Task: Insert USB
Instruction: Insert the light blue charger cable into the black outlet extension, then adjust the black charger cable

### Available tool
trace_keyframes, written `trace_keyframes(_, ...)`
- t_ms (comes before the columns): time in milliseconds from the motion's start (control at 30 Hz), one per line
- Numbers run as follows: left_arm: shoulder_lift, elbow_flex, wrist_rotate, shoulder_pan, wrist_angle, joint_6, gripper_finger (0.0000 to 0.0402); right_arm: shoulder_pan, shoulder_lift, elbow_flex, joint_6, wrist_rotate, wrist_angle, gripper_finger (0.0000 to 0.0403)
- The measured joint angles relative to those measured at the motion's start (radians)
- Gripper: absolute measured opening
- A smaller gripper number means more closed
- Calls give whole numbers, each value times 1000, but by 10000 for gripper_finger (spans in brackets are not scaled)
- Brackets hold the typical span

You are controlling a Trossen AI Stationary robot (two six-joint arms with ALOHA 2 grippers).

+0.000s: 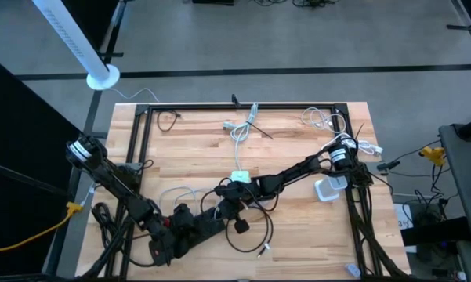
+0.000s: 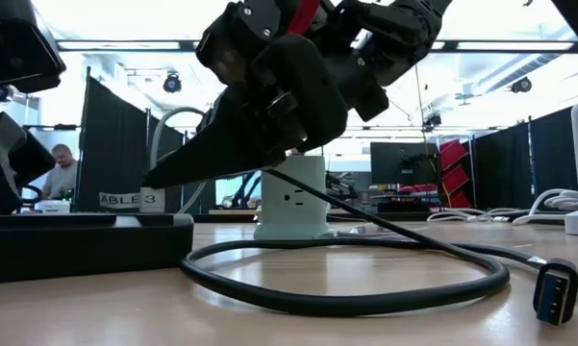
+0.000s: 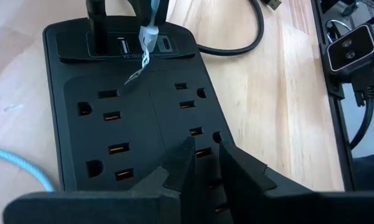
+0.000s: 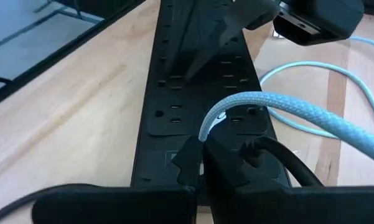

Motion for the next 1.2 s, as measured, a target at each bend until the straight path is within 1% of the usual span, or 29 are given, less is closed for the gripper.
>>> trace_keyframes(100,-20,-1,12,0,-5,-5,64,4,-31,-3,0,24,-28,8)
trace_keyframes(167,-35,-2,26,-5,-15,-12,64,7,-61,-4,10,37,-95,27)
trace_keyframes(267,-72,-3,60,-13,-52,-27,64,13,-114,37,31,95,-268,75)
trace_keyframes(367,-117,-4,60,-26,-96,-59,64,22,-160,81,59,125,-375,135)
trace_keyframes(433,-154,-4,55,-34,-116,-85,64,25,-185,95,96,100,-446,174)
trace_keyframes(500,-192,-4,48,-46,-137,-113,64,27,-222,109,141,46,-522,208)
trace_keyframes(567,-229,-4,41,-56,-152,-137,64,33,-282,120,197,20,-571,234)
trace_keyframes(633,-269,-4,39,-68,-158,-158,64,42,-349,122,248,16,-622,250)
trace_keyframes(700,-309,-3,35,-74,-162,-174,64,53,-399,121,294,29,-697,258)
trace_keyframes(767,-351,5,25,-74,-167,-181,64,66,-445,120,347,80,-798,260)
trace_keyframes(833,-390,32,-23,-74,-161,-160,64,79,-496,119,413,125,-882,257)
trace_keyframes(867,-409,47,-59,-74,-163,-138,64,82,-518,121,444,136,-919,254)
trace_keyframes(933,-443,88,-167,-74,-163,-68,64,89,-546,121,503,156,-994,246)
trace_keyframes(1033,-474,154,-336,-77,-162,45,64,97,-557,118,559,220,-1050,234)
trace_keyframes(1067,-480,174,-369,-76,-164,72,64,99,-558,118,562,244,-1056,230)
trace_keyframes(1133,-488,209,-385,-83,-165,110,64,100,-556,113,566,279,-1056,221)
trace_keyframes(1200,-489,240,-371,-106,-179,125,64,103,-542,101,579,286,-1055,213)
